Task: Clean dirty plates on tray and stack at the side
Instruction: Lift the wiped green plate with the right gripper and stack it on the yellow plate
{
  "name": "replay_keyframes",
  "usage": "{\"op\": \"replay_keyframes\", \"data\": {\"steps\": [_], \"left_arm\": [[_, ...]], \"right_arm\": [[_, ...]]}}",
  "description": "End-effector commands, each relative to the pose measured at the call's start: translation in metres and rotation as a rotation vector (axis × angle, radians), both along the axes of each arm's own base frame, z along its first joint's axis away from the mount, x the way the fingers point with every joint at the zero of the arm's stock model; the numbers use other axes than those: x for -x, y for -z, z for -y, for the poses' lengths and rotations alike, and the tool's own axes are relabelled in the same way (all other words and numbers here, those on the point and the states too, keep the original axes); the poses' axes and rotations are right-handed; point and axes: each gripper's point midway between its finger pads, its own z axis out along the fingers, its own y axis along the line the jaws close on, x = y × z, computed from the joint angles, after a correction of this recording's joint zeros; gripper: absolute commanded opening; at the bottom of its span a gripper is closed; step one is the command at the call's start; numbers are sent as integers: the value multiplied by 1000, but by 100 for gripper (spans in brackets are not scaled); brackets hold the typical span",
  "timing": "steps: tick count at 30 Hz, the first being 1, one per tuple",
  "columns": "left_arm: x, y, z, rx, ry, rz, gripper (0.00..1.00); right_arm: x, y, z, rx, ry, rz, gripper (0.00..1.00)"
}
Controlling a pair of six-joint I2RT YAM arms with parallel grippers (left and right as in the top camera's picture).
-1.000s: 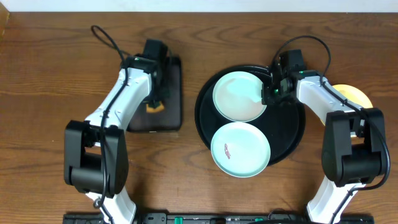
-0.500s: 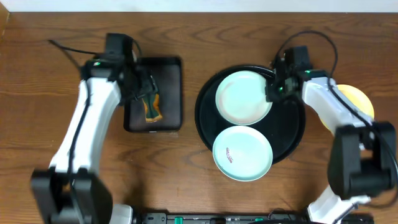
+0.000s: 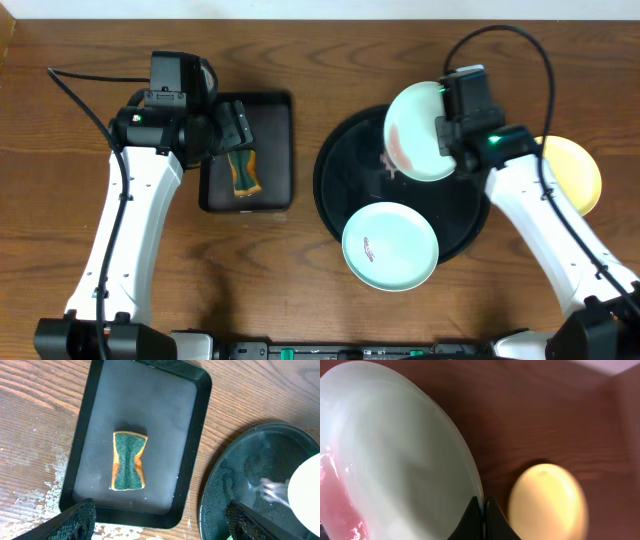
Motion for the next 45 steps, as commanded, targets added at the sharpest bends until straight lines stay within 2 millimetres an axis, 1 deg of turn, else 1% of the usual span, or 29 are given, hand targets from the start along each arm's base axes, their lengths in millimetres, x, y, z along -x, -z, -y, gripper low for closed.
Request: {"op": "replay_keyframes", "data": {"steps": [1,9,13,18,22,45], "left_arm": [[-1,-3,2,6,12,5,84],[-1,-3,2,6,12,5,85],[-1,-3,2,6,12,5,84],[-1,-3,2,6,12,5,85],[-1,-3,2,6,12,5,85],[-1,-3,2,6,12,5,85]], "right_arm": [[8,-39,13,243,98,124,1],[27,-76,-15,472,102,243,1],[38,-89,-30,552,87,285,1],[47,-89,-52,569,24,295,1],[50,-89,-61,566,-2,302,1],[50,-89,-63,573,-14,298,1]]}}
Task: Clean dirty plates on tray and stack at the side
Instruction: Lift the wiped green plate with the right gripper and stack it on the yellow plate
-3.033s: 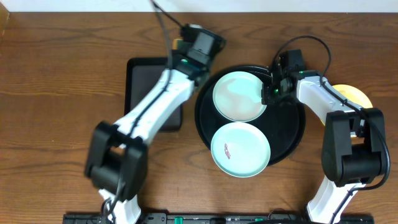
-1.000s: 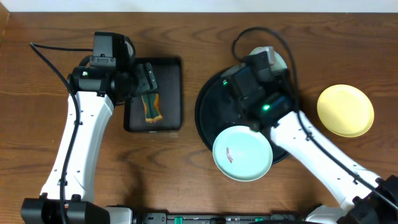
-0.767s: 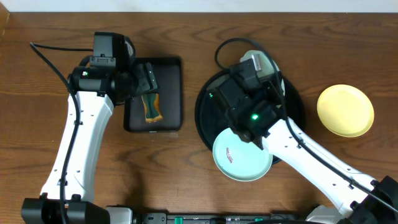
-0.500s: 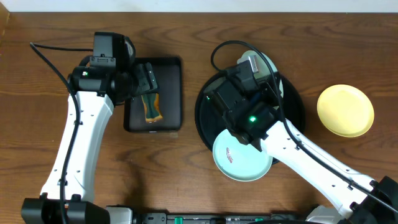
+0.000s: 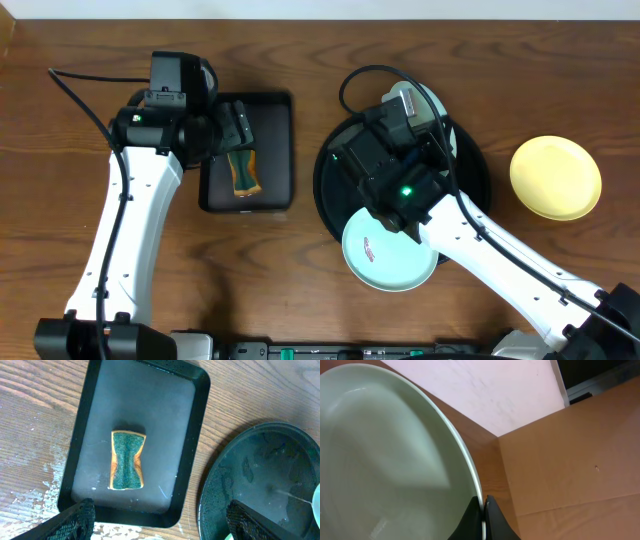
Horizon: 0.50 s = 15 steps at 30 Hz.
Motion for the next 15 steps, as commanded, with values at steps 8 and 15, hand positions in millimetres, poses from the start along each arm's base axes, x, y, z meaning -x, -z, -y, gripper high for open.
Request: {"op": "replay_keyframes", "data": {"steps": [8,15], "left_arm": [[-1,-3,1,0,9,7,85],[-1,-3,1,0,9,7,85]], "right_arm": [[-4,-2,16,-141,65,72,1],[-24,80,65,-761,204,-197,1]]}}
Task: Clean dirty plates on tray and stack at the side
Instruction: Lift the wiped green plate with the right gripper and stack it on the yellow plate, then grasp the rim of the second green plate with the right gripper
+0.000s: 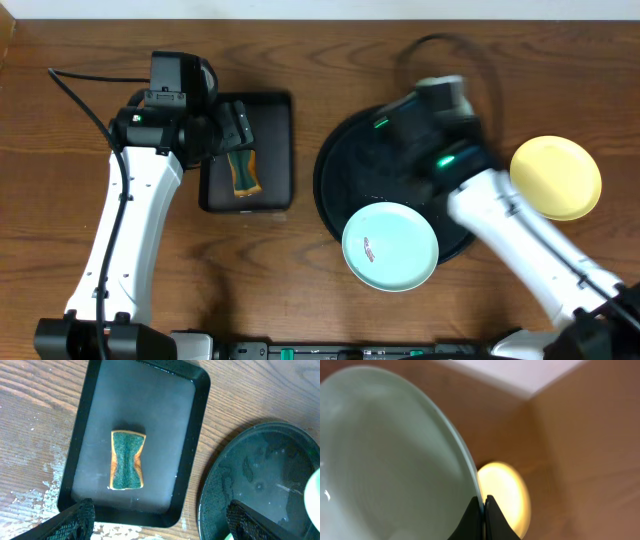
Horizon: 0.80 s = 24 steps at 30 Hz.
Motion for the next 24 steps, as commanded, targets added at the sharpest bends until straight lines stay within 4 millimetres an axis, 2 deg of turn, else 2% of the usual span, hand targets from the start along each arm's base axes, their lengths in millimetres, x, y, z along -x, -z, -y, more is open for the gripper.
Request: {"op": "replay_keyframes", "data": {"steps": [1,3,7,11,15,17,20,23,24], "left_arm": [[-2,-3,0,-1,9,8,85],[-2,-3,0,-1,9,8,85],[-2,-3,0,-1,9,8,85],[-2,-3,0,-1,9,8,85],[-2,-3,0,-1,9,8,85],[-2,-3,0,-1,9,8,85],[-2,-3,0,-1,9,8,85],[-2,-3,0,-1,9,8,85],[-2,-3,0,-1,9,8,85]], "right_arm": [[-1,39,5,-505,46,-112,1],[1,47,22,-694,84,-155,1],[4,45,67,-972,172,-139,1],[22,51,143,-1020,394,-61,1],[47,66,205,-1008,599,-14,1],[62,78,230,-996,712,-3,1],[77,96,253,-984,805,0,1],[85,108,260,-995,842,-15,1],[86,109,260,-991,844,-19,5]]}}
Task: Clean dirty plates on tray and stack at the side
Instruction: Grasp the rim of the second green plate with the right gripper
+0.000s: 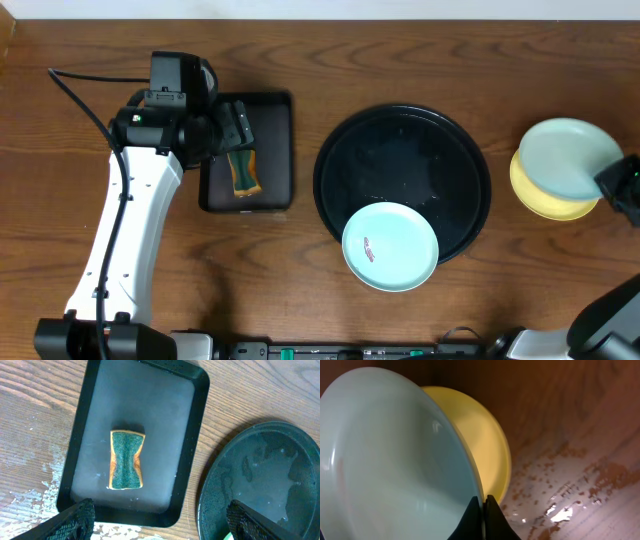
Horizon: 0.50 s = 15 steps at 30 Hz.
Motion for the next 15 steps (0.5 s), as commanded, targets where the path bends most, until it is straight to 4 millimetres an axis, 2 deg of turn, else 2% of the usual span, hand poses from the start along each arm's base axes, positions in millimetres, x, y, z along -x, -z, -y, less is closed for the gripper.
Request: {"op": "replay_keyframes", "data": {"steps": [1,2,3,6,8,11,13,15], "left_arm": [[-2,-3,0,-3,7,8,85],[-2,-3,0,-3,7,8,85],[-2,-3,0,-3,7,8,85],[-2,-3,0,-3,7,8,85],[-2,-3,0,-3,7,8,85],[-2,-3,0,-3,7,8,85],[-2,-3,0,-3,7,8,85],[-2,-3,0,-3,7,8,85]], "right_arm": [[6,11,0,-26,24,-25,19],[6,10,0,-26,23,-22,32],[6,7,-3,-37,18,-13,38],[4,-6,-15,-65,-3,29,41],[-1,-22,-29,-83,-47,88,42],[-13,-50,-67,-118,-193,182,42],[-16,-64,-103,-125,-337,209,43],[-12,-69,-136,-135,-449,189,45]]}}
